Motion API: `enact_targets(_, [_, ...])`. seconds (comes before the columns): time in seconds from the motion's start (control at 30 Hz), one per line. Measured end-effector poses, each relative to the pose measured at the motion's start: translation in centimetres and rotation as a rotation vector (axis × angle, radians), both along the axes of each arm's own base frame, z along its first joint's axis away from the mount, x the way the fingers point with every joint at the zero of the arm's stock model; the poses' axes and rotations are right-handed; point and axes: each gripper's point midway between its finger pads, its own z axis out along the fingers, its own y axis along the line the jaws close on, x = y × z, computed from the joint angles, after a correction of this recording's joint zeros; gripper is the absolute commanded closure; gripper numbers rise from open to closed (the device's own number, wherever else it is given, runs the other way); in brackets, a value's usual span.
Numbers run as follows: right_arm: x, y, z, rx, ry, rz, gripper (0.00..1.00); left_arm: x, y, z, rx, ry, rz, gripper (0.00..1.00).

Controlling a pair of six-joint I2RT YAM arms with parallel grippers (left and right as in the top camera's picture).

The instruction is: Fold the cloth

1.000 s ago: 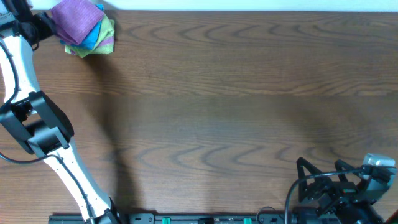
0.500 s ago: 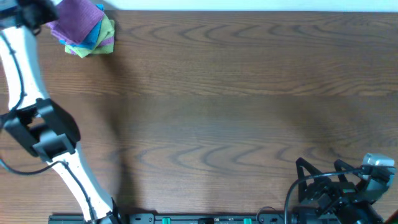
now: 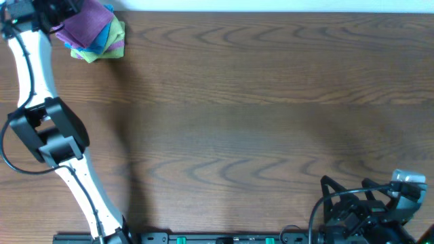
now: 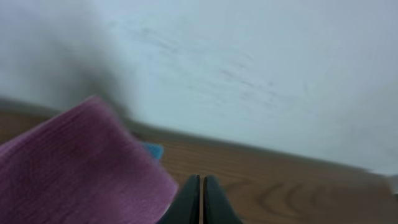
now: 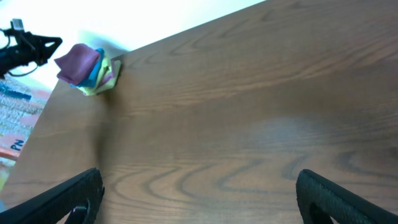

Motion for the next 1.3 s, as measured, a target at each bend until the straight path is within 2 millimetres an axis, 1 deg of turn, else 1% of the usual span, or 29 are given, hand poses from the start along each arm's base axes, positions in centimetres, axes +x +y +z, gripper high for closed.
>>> enact_targets(0.07, [0.1, 0.0, 0.1, -0.002, -0.007, 0.001, 0.01, 0.0, 1.0, -1.7, -0.076, 0.026, -0.005, 0.94])
enact_targets(0.13, [0.2, 0.0, 0.3, -0.003, -0.016, 0.001, 0.01, -0.2, 1.4, -3.8, -0.140, 0.066, -0.011, 0.94])
enact_targets(0.17, [0.3, 0.0, 0.4, -0.003, -0.022, 0.001, 0.01, -0.2, 1.5, -4.8, -0.165, 0.086, -0.014, 0.94])
enact_targets(0.23, [0.3, 0.0, 0.5, -0.003, -0.026, 0.001, 0.01, -0.2, 1.2, -7.8, -0.226, 0.139, -0.029, 0.94])
enact_targets(0.3, [0.3, 0.0, 0.5, -0.003, -0.026, 0.001, 0.01, -0.2, 0.8, -9.5, -0.253, 0.168, -0.039, 0.94])
enact_targets(0.4, [0.3, 0.0, 0.5, -0.002, -0.026, 0.000, 0.01, -0.3, 0.3, -11.0, -0.286, 0.199, -0.048, 0.94])
enact_targets(0.47, [0.3, 0.0, 0.5, 0.000, -0.026, -0.001, 0.01, -0.2, 0.1, -11.1, -0.290, 0.203, -0.049, 0.94])
enact_targets(0.67, [0.3, 0.0, 0.5, 0.001, -0.026, 0.000, 0.01, 0.2, 0.2, -10.5, -0.281, 0.166, -0.058, 0.94])
enact_targets(0.9, [0.3, 0.0, 0.4, 0.002, -0.020, 0.001, 0.01, 1.2, 0.1, -7.4, -0.298, 0.049, -0.101, 0.94])
enact_targets(1.03, [0.1, 0.1, 0.1, 0.004, -0.006, 0.002, 0.01, 1.5, 0.0, -4.8, -0.309, 0.009, -0.122, 0.94])
enact_targets(1.2, [0.1, 0.1, 0.1, 0.003, -0.003, 0.002, 0.01, 1.3, -0.5, 0.2, -0.296, -0.057, -0.171, 0.94])
enact_targets(1.27, [0.1, 0.0, 0.0, 0.003, -0.003, 0.002, 0.01, 0.8, -0.8, 2.2, -0.295, -0.062, -0.187, 0.94])
enact_targets(1.3, [0.1, 0.0, 0.0, 0.002, -0.003, 0.001, 0.01, 0.5, -1.0, 2.8, -0.292, -0.055, -0.193, 0.94])
